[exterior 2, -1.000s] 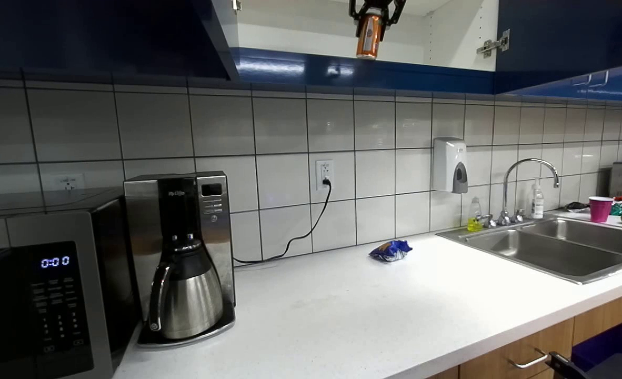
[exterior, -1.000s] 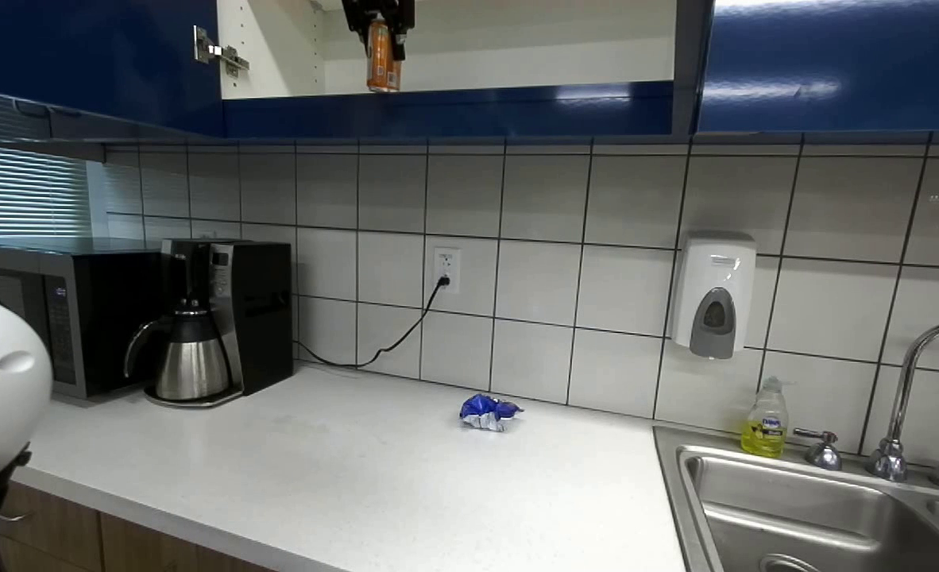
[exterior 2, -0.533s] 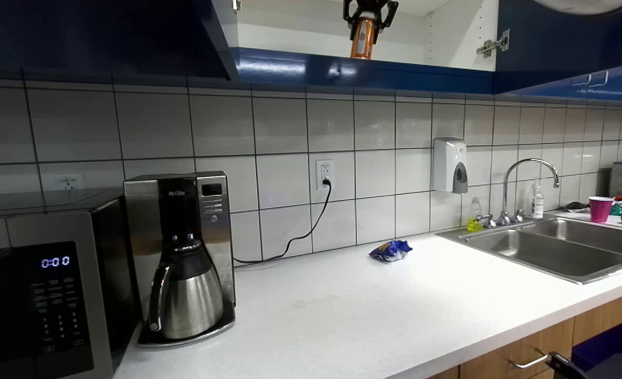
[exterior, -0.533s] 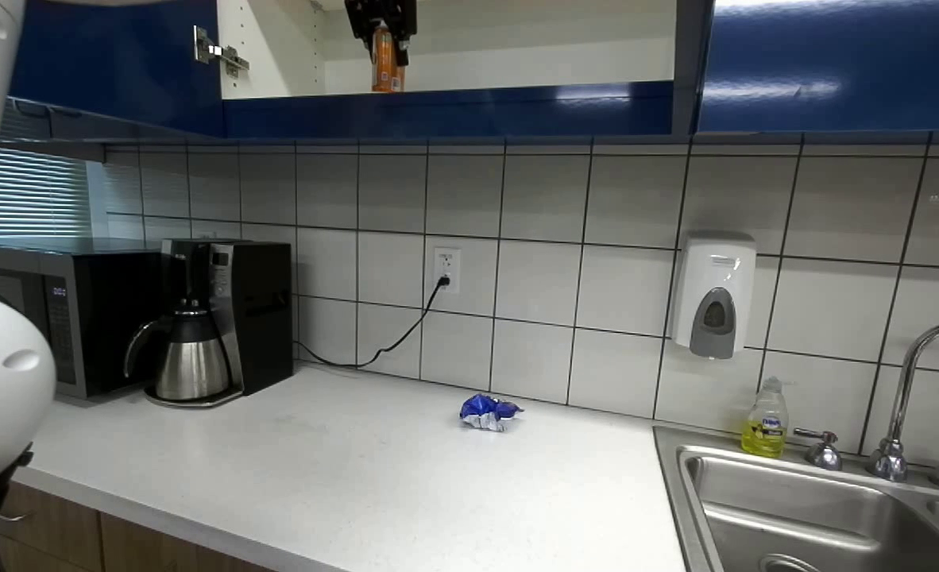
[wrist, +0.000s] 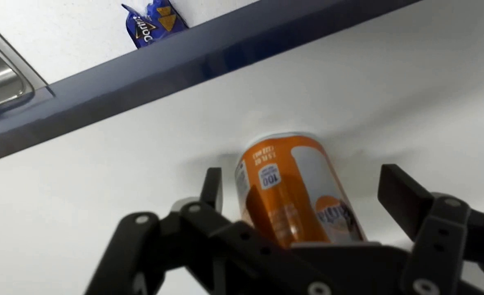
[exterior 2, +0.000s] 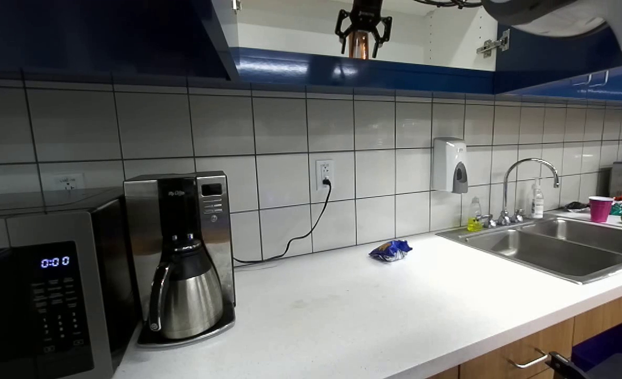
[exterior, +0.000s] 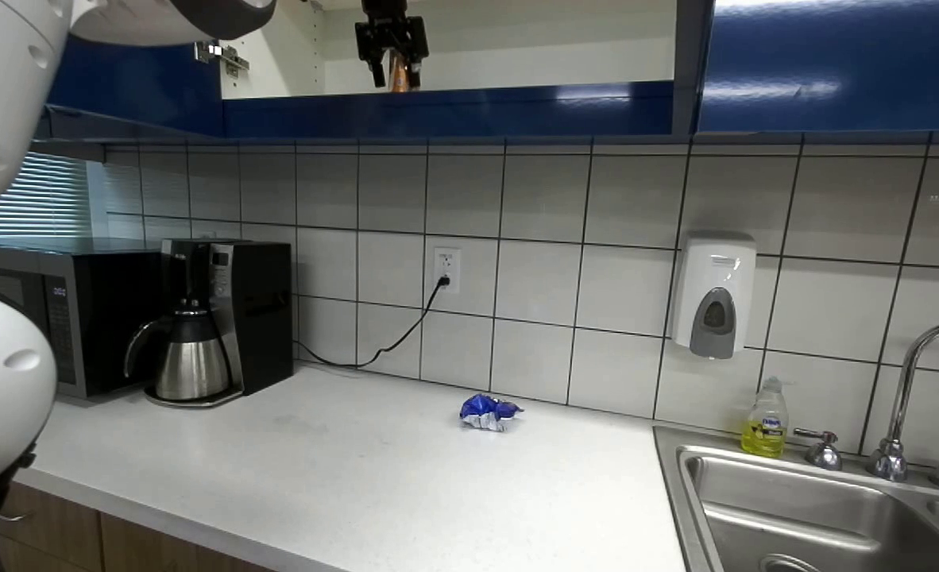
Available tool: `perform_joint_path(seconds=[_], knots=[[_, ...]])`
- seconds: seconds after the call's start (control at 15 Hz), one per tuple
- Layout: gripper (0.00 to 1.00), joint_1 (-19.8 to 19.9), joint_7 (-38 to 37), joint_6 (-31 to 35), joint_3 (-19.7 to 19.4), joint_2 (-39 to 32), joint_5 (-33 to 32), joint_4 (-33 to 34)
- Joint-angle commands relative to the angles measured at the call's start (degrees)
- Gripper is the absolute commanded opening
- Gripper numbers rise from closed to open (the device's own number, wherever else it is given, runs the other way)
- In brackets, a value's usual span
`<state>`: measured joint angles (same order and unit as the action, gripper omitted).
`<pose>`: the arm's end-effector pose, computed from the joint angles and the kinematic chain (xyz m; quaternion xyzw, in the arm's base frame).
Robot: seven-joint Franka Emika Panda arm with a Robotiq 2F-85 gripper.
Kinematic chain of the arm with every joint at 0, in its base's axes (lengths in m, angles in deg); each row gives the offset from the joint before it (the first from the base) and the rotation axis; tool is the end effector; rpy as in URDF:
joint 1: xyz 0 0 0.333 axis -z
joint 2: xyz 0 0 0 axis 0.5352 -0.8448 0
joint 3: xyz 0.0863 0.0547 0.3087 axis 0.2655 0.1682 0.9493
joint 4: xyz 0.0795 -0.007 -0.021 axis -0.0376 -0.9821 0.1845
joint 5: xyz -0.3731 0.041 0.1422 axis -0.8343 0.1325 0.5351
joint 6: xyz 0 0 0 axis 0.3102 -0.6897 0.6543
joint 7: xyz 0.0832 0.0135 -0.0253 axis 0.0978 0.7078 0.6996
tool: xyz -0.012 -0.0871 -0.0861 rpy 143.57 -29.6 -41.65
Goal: Put the orange can inside the cabinet
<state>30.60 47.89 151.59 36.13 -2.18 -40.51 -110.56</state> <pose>0.6175 0.0149 0.8079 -0.9631 0.1557 -0.2186 0.0220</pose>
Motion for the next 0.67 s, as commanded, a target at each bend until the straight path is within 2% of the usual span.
perform_joint_path(seconds=[0.0,0.6], knots=[[1.00,-0.2,-1.6,-2.5,-0.5,-2.7,-0.6,4.0],[1.00,1.6,1.4,-1.7,-0.3,-0.7,1.5,1.6]])
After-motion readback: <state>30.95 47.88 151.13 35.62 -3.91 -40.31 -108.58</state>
